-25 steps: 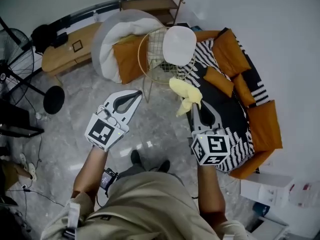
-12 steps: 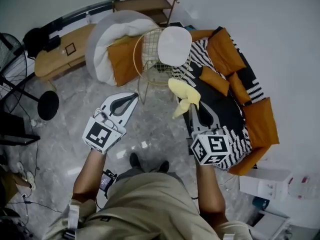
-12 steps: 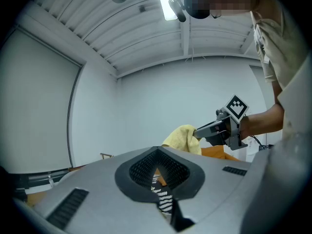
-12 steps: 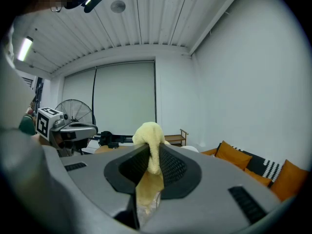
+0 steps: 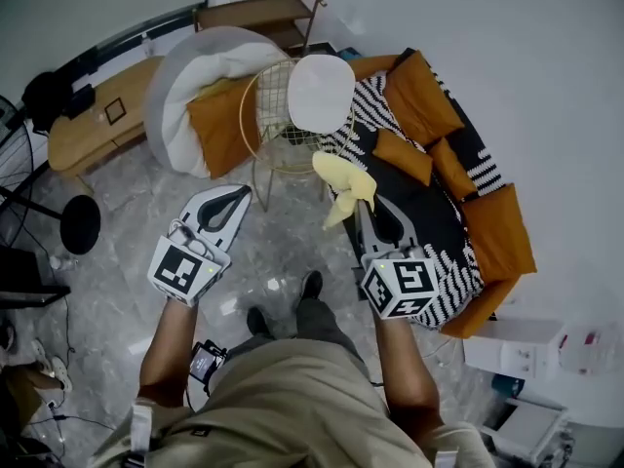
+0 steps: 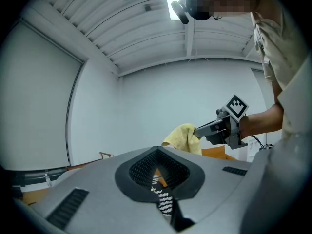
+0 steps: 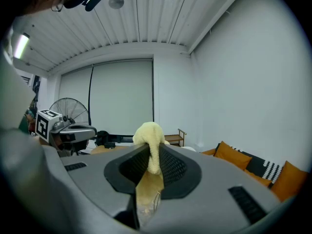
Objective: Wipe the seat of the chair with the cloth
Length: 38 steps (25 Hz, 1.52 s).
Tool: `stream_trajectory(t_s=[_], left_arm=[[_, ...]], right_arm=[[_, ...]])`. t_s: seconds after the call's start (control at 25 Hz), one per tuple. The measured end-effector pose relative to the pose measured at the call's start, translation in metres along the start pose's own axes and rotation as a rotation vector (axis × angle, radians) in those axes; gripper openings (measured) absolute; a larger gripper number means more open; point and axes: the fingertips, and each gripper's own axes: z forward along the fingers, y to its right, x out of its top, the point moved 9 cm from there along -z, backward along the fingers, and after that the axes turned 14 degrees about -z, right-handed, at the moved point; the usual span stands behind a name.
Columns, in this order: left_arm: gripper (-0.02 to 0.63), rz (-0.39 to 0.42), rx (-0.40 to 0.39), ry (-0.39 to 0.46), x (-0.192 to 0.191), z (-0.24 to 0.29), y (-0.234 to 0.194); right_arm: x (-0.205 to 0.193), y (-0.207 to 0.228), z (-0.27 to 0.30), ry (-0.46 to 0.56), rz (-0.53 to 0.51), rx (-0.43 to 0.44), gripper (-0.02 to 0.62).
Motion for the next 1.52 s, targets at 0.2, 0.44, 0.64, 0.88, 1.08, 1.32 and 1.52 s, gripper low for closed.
stream_trajectory(t_s=[0.2, 0.44, 0.64, 0.88, 1.08, 1.32, 1.52], left_arm=[[0.015, 0.014, 0.049, -0.029, -0.001, 0.04, -0.01], [0.015, 0.033, 0.118, -0.056, 0.012, 0.101, -0.022], [0.015, 0.037, 0.173, -0.068, 0.02, 0.148, -0.026], [0.015, 0.046, 0.216, -0.07, 0.028, 0.187, -0.028], [0.015, 0.034, 0.224, -0.084, 0.029, 0.21, -0.039], [0.015, 0.031, 0.18, -0.079, 0.027, 0.236, -0.073], [0.015, 0.032, 0.11, -0.072, 0.036, 0.265, -0.115]], right_arm=[[-0.012, 0.042, 0.037, 0.011, 0.021, 0.029, 0.067], [-0.016, 0.101, 0.093, 0.027, 0.04, 0.088, 0.067], [-0.021, 0.148, 0.134, 0.039, 0.049, 0.142, 0.067], [-0.022, 0.186, 0.166, 0.054, 0.053, 0.188, 0.067], [-0.024, 0.2, 0.189, 0.044, 0.063, 0.198, 0.067], [-0.025, 0.2, 0.219, 0.023, 0.064, 0.177, 0.067], [-0.02, 0.202, 0.245, 0.001, 0.065, 0.121, 0.067]])
